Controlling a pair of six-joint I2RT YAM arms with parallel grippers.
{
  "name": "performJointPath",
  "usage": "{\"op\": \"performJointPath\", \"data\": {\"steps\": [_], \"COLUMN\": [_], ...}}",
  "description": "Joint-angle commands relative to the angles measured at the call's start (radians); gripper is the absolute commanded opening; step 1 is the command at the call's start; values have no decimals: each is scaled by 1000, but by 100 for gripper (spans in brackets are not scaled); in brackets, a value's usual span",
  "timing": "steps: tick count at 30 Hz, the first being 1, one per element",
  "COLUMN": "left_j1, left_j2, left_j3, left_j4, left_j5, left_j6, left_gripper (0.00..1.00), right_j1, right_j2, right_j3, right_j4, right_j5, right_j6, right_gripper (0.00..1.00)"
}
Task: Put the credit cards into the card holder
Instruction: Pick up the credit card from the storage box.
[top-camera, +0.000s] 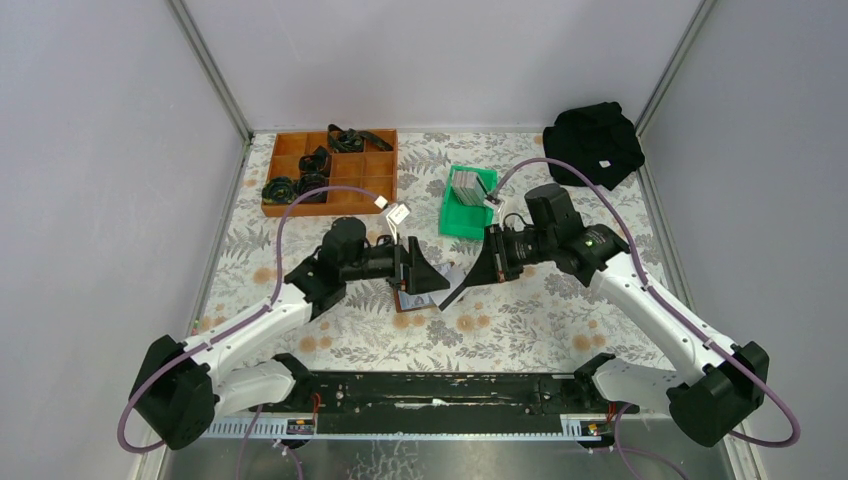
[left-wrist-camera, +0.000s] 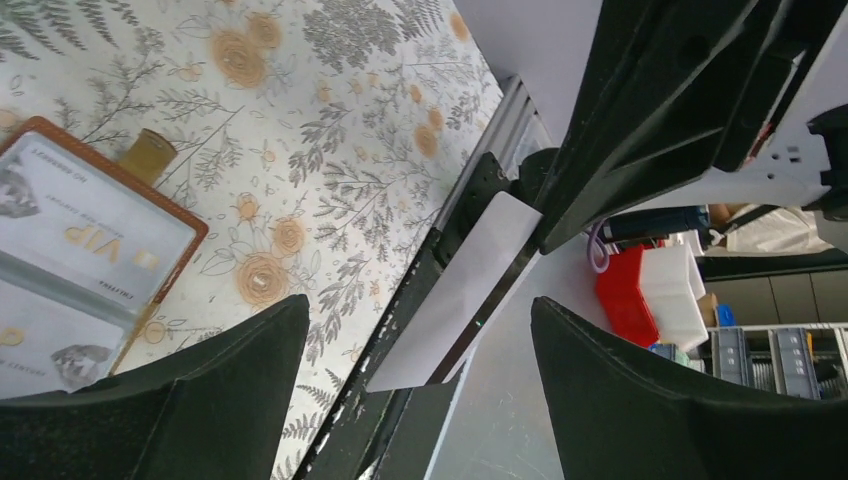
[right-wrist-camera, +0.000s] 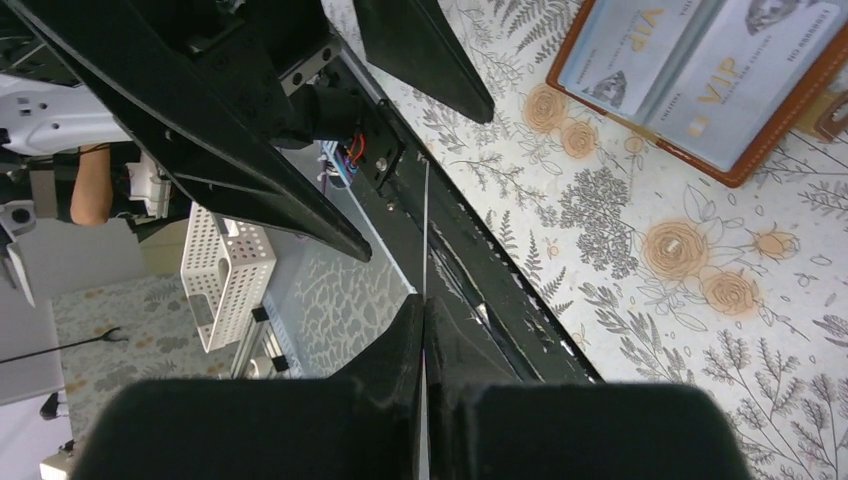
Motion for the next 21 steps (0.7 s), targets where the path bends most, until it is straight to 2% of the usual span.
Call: {"op": "performJointPath", "data": {"steps": [1,5,14,21], "left_j1": [4,4,16,29], "left_j2": [3,14,26,13], "left_j3": [-24,-27,-40,-66], "left_j4": [130,145,168,182], "left_j5": [108,128,155,169], "left_j6": [-42,-50,-61,-74], "left_gripper": [88,83,48,29], "right_j1": [7,8,7,2], "right_j2": [0,14,46,62], "right_j3": [3,-9,0,15], "right_j4": [66,91,81,77], "right_j5": [-81,-107,-129,-125], "right_j6": [24,33,13,6], "right_gripper": [0,0,0,0]}}
